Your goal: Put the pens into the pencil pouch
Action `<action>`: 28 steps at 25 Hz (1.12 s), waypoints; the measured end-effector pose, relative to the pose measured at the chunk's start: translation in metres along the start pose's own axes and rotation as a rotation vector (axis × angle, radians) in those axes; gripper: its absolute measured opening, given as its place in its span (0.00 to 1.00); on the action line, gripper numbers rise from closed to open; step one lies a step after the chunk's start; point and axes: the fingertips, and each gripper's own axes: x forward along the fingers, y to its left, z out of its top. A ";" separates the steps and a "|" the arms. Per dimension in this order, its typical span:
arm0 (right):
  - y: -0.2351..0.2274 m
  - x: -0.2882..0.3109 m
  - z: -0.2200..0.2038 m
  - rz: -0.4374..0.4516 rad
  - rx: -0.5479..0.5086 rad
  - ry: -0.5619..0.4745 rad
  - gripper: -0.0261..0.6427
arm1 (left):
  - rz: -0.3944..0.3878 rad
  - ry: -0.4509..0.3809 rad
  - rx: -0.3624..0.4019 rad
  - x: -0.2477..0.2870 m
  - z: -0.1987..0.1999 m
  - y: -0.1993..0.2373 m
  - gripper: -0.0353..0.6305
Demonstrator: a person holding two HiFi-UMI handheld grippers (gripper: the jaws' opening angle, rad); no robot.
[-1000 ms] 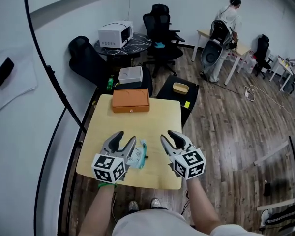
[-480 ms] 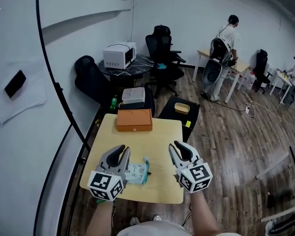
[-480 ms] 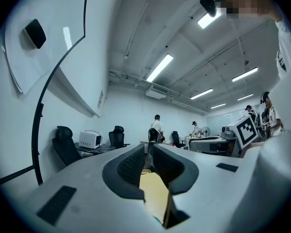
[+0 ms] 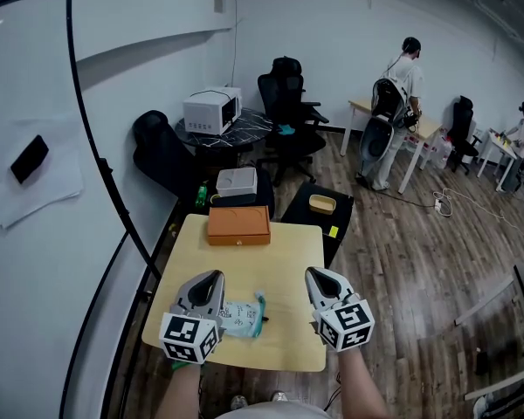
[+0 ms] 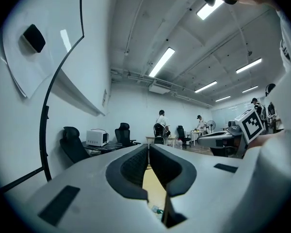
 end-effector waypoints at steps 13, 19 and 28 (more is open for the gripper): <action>0.006 0.001 -0.004 0.034 -0.004 0.008 0.04 | 0.007 0.013 -0.011 0.002 -0.004 0.003 0.08; 0.008 0.002 -0.003 0.042 -0.004 0.007 0.04 | 0.004 0.016 -0.012 0.002 -0.004 0.002 0.08; 0.009 0.002 -0.002 0.049 0.002 -0.001 0.04 | -0.011 0.025 -0.011 0.004 -0.006 -0.002 0.09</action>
